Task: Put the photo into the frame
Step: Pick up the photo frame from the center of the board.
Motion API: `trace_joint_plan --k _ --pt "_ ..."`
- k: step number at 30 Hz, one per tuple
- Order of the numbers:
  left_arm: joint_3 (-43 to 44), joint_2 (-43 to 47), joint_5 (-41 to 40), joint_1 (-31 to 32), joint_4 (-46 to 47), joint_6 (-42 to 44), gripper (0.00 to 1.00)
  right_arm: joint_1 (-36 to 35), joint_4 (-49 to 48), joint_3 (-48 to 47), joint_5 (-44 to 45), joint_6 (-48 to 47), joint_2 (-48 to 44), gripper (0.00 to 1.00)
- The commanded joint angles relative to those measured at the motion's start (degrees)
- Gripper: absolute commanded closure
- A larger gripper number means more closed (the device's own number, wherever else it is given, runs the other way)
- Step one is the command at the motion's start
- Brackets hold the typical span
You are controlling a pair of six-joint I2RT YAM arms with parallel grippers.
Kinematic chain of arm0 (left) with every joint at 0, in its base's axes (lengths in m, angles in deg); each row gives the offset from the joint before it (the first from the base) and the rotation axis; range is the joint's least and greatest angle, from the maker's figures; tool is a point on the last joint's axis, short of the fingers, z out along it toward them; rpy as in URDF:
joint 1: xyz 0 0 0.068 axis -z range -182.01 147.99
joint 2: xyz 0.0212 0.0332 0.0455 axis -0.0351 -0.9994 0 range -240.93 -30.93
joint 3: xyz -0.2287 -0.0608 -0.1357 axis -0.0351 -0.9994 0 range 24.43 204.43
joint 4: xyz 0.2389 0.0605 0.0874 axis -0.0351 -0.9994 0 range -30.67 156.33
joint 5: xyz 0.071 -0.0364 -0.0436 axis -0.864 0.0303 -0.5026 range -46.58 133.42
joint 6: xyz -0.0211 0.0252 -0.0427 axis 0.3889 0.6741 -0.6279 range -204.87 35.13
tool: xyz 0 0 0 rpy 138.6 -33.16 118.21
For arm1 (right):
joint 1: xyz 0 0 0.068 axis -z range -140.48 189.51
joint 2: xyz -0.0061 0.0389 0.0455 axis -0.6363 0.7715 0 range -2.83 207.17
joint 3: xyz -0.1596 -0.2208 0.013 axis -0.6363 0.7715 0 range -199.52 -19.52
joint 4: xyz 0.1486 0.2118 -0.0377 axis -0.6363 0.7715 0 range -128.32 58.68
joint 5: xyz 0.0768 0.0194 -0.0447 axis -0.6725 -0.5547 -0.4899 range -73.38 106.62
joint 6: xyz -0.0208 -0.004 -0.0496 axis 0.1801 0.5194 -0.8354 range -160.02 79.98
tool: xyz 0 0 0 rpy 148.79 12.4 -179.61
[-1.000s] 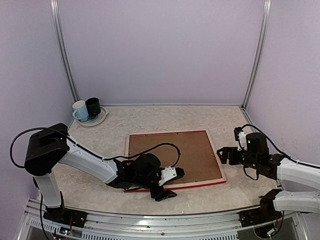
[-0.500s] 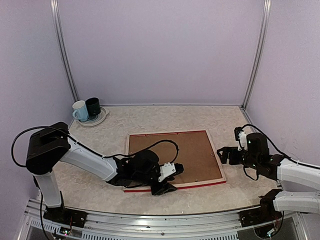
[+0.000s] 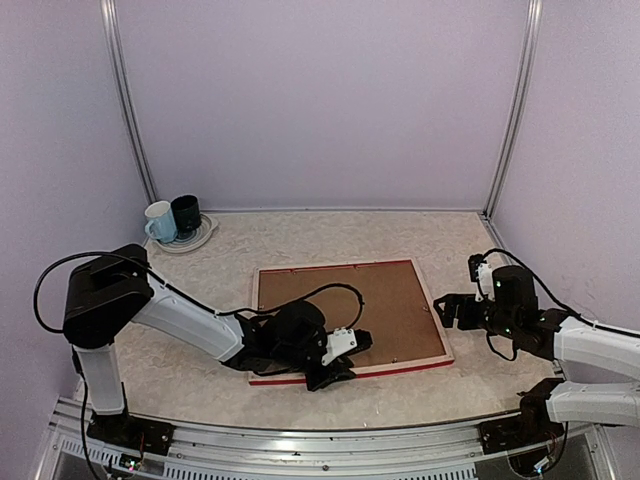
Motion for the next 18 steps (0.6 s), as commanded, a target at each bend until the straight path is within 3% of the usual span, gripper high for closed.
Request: trace_joint_plan --k 1,4,8,13,18 --pt "0.9 -2.0 0.1 -0.1 -2.1 0.5 0.81 0.5 0.0 -0.1 -0.2 0.4 -0.4 0.01" --pt "0.8 -1.9 -0.3 -0.2 -2.1 0.4 0.93 0.6 2.2 -1.2 0.6 1.3 -0.7 0.01" --pt "1.1 -0.9 -1.1 -0.1 -2.7 0.0 1.00 0.6 7.3 -3.6 2.0 2.7 -0.6 0.01" --pt "2.4 1.3 -3.1 -0.1 -5.0 -0.7 1.00 1.5 12.7 -5.8 1.0 4.8 0.5 0.01" --pt "2.8 5.0 -2.8 -0.1 -6.3 -1.6 1.00 3.3 13.5 -6.2 -6.8 7.6 0.6 0.01"
